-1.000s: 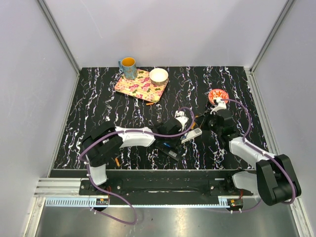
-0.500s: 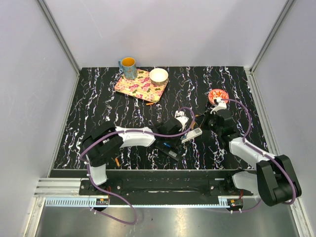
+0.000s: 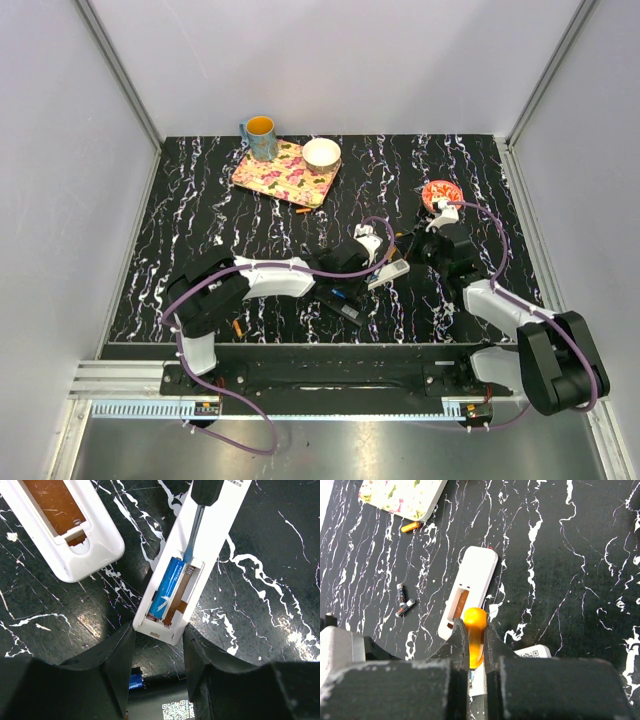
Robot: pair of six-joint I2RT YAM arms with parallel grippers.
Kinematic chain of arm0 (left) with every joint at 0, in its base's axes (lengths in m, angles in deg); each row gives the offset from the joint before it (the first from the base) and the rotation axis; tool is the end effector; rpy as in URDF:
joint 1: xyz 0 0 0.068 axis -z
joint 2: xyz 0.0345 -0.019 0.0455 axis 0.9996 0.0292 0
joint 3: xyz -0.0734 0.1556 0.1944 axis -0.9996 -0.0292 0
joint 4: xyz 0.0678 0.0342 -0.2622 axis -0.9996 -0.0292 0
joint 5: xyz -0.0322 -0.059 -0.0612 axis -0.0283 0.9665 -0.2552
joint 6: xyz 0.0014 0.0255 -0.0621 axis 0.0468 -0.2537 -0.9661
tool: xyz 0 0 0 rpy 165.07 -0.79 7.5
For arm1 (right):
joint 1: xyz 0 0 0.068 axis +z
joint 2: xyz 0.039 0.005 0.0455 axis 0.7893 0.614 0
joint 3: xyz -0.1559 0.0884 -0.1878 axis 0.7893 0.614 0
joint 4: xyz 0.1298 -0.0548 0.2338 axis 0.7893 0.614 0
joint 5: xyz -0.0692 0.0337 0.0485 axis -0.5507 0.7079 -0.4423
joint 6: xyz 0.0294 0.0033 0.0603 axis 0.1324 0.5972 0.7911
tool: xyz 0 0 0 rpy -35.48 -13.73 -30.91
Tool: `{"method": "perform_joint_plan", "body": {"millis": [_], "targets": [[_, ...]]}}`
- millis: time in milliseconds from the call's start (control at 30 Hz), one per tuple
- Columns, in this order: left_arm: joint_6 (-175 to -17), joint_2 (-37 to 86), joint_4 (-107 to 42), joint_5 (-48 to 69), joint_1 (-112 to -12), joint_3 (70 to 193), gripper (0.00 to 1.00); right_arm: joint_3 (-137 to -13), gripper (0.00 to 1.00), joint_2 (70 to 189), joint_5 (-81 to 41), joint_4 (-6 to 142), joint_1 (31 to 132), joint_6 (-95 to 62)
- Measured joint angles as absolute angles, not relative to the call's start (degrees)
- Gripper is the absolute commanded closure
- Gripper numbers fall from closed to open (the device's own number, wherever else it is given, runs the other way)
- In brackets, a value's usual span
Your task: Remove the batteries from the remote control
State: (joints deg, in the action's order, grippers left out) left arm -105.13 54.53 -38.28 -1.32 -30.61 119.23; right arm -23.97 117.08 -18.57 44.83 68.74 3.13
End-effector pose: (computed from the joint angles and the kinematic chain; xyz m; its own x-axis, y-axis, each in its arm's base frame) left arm 0.2133 -0.3314 0.1177 -0.6649 0.3962 -0.6332 0.6284 0.7550 -0.1874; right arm 0.2589 0.0865 0.1640 -0.5090 0.3091 -0.8034 -0.2255 0.8528 0.4710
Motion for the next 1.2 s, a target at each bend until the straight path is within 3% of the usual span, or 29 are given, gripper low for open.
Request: {"method": "perform_joint_plan", "body": {"millis": [500, 1200], "targets": [[-105.1, 54.5, -38.2, -1.3, -30.6, 119.2, 0.84, -23.4, 1.0, 119.2, -18.5, 41.3, 69.0, 3.6], [-105.1, 54.5, -38.1, -1.3, -30.6, 119.2, 0.86, -14.6, 1.0, 124.1, -10.6, 12.3, 69.0, 14.3]]}}
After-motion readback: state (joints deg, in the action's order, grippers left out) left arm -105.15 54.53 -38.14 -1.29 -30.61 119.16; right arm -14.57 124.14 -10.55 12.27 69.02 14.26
